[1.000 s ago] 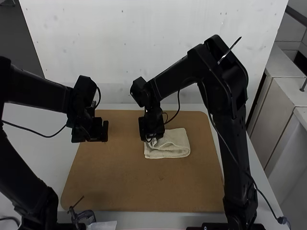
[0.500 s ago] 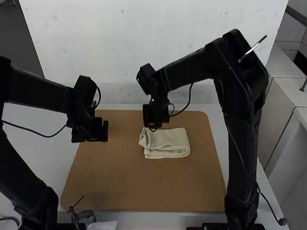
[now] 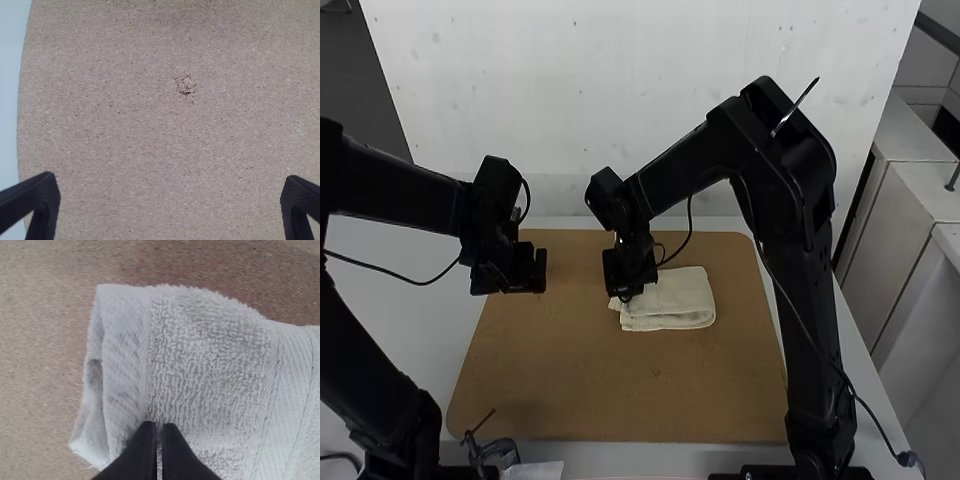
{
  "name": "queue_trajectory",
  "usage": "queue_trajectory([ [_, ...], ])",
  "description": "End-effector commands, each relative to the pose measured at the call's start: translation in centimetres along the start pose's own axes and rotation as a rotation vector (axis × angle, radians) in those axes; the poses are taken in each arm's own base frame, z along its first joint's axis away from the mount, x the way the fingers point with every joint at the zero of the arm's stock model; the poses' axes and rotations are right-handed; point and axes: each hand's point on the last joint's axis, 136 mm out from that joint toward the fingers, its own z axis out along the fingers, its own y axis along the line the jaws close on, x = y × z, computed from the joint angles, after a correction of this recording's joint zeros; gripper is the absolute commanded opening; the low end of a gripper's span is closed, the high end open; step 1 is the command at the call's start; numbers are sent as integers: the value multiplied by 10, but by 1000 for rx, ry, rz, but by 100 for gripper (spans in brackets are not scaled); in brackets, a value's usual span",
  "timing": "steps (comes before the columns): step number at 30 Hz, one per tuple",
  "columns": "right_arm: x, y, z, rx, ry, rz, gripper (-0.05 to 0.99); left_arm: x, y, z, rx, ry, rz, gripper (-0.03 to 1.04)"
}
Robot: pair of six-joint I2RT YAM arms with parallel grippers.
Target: Fold the towel.
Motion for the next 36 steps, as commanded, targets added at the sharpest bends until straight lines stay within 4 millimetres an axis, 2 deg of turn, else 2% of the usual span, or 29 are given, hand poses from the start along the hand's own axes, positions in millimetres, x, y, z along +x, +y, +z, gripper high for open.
queue_trajectory([
  [1, -3, 19, 2, -8, -18, -37, 2, 3, 3, 4, 6, 5, 4, 99],
  [4, -3, 21, 4, -6, -14, -41, 2, 4, 3, 5, 8, 7, 7, 99],
  [9, -7, 9, 8, 13, -12, -18, 2, 4, 6, 5, 6, 7, 5, 99],
  [12, -19, -1, -5, 6, -37, 14, 2, 1, 7, 3, 7, -4, 7, 99],
  [13, -23, -4, -11, 2, -49, 23, 9, -1, 8, 1, 8, -13, 7, 99],
  [16, -34, -16, -34, -11, -82, 55, 51, -9, 8, -8, 18, -54, 9, 99],
  [19, -38, -26, -55, -24, -117, 51, 88, -16, 9, -17, 23, -84, 3, 99],
  [20, -38, -31, -61, -24, -126, 59, 92, -17, 9, -20, 27, -94, 5, 99],
  [23, -39, -49, -74, -21, -155, 74, 94, -21, 10, -25, 27, -116, 10, 98],
  [25, -39, -64, -79, -12, -167, 96, 95, -23, 13, -26, 23, -121, 10, 98],
  [28, -39, -97, -85, 14, -191, 144, 96, -23, 16, -29, 18, -128, 14, 98],
  [36, -22, -219, -111, 118, -334, 293, 96, -27, 33, -51, -10, -208, 12, 98],
])
